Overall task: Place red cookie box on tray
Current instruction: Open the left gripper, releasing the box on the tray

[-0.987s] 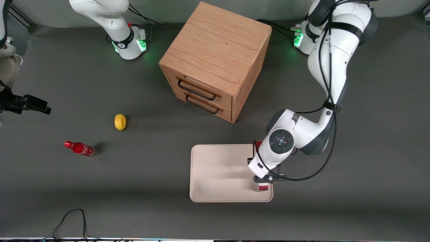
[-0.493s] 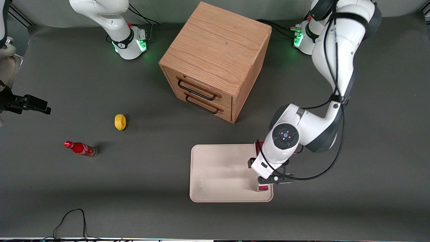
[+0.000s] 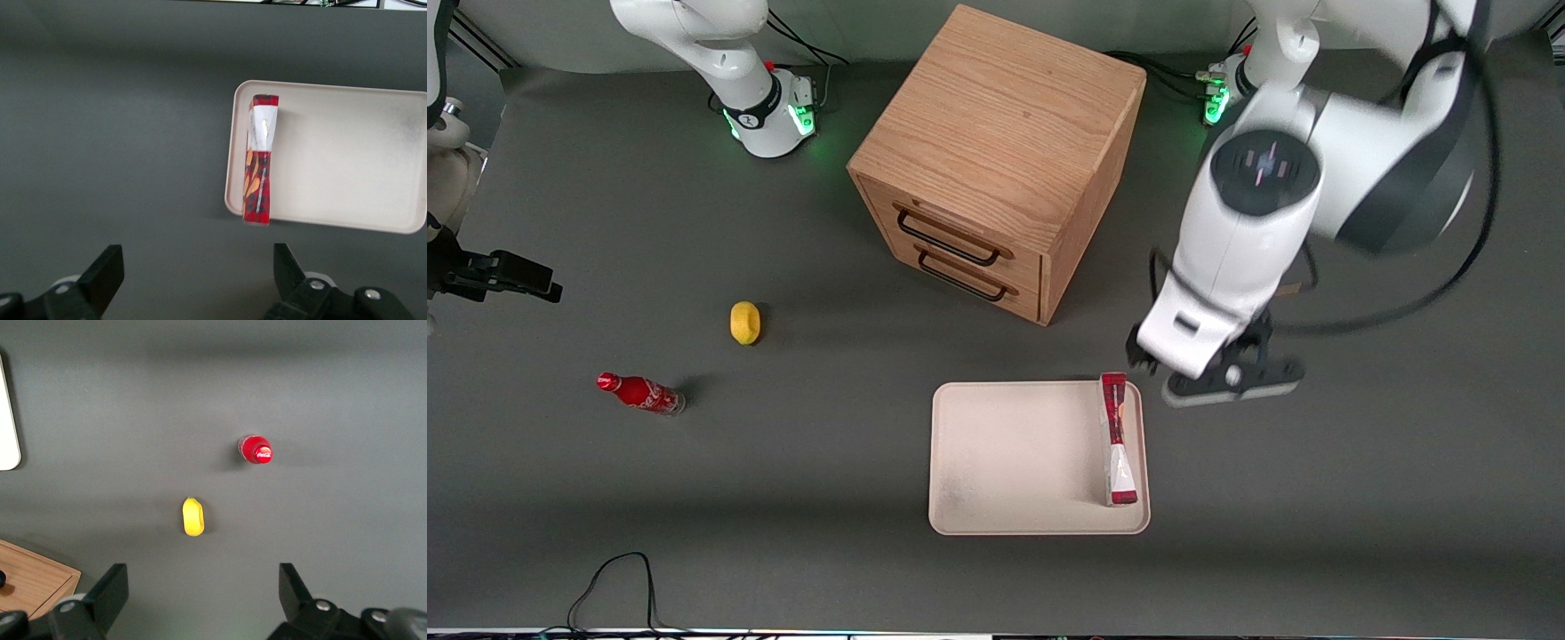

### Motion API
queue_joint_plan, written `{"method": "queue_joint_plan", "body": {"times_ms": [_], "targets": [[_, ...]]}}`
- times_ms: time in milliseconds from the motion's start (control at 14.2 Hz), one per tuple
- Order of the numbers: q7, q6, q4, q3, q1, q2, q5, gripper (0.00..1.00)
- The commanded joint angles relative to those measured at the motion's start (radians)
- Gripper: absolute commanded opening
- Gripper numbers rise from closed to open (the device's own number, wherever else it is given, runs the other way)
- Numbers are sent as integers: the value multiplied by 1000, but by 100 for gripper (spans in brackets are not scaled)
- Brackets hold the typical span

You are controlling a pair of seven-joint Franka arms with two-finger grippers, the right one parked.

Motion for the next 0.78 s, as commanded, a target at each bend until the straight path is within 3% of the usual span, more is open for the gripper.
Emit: {"method": "queue_joint_plan", "body": {"times_ms": [0,705], "targets": [[-9,-55,-38,9,3,-86,-39,100],[254,-34,-283,13,276,-281,-165,100]]}}
